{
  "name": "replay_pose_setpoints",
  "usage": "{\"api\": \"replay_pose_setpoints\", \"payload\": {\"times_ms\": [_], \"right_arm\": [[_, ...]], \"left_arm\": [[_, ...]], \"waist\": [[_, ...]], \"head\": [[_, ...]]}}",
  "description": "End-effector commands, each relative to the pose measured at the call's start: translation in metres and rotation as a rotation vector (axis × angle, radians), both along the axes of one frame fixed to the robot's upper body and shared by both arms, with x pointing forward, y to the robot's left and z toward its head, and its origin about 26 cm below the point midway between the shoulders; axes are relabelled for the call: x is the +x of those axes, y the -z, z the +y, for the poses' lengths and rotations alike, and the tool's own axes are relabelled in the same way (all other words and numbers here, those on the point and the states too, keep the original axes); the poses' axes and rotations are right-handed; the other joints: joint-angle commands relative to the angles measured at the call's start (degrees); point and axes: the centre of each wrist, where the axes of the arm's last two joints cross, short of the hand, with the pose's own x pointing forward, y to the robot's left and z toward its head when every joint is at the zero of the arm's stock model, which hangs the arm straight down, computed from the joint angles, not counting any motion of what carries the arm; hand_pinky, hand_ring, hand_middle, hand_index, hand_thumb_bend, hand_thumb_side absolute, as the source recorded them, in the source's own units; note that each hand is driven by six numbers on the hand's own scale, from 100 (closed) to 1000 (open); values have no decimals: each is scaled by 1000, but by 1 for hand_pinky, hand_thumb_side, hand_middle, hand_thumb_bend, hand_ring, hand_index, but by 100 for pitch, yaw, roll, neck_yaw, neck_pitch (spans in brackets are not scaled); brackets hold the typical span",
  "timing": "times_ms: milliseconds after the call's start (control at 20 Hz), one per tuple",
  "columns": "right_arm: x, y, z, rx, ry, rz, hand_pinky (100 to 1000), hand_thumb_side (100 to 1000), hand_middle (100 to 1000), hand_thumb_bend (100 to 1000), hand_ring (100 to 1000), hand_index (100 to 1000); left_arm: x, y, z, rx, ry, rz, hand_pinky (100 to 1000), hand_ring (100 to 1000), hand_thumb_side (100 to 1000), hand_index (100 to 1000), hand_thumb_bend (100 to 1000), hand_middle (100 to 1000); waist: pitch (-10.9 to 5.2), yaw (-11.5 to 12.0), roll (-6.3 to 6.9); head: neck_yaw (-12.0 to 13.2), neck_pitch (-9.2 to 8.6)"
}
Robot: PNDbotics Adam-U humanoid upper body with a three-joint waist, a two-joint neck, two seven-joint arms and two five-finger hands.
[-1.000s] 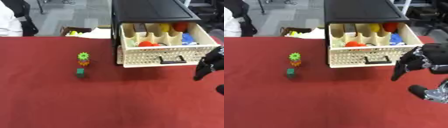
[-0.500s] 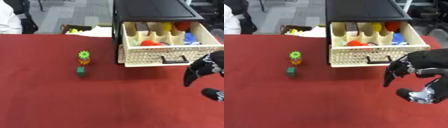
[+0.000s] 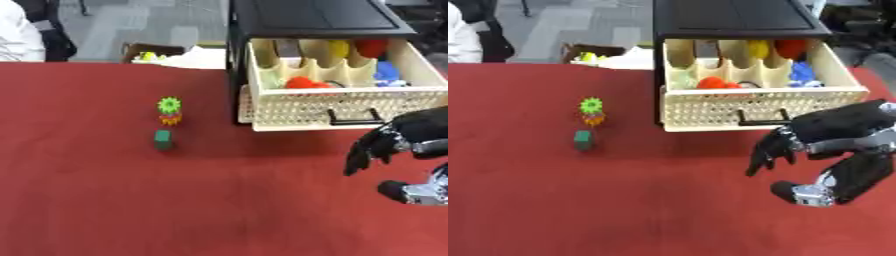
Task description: Pick up objects from table and place into drawer.
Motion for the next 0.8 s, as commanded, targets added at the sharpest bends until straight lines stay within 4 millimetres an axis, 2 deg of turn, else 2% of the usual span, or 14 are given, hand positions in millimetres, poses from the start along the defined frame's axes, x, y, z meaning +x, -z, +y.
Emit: {"api": "replay_pose_setpoints", "payload": {"times_ms": [50, 400, 800], "right_arm": [[-1, -10, 3, -49, 10, -12, 539, 1000, 774, 100, 720, 856], [1, -13, 7, -53, 65, 12, 536, 1000, 783, 100, 714, 872], [11, -16, 0, 5, 134, 30, 521, 1000, 766, 100, 700, 874]], "left_arm": [[-2, -8, -2, 10, 6, -27, 592, 608, 996, 800, 100, 600], [-2, -7, -4, 14, 12, -22, 592, 609, 999, 800, 100, 600], [-3, -6, -4, 20, 22, -17, 594, 613, 1000, 802, 100, 604]], "waist": [[-58, 10, -3], [-17, 41, -8], [22, 38, -22]], "head": [[-21, -76], [-43, -101], [-96, -124]]}}
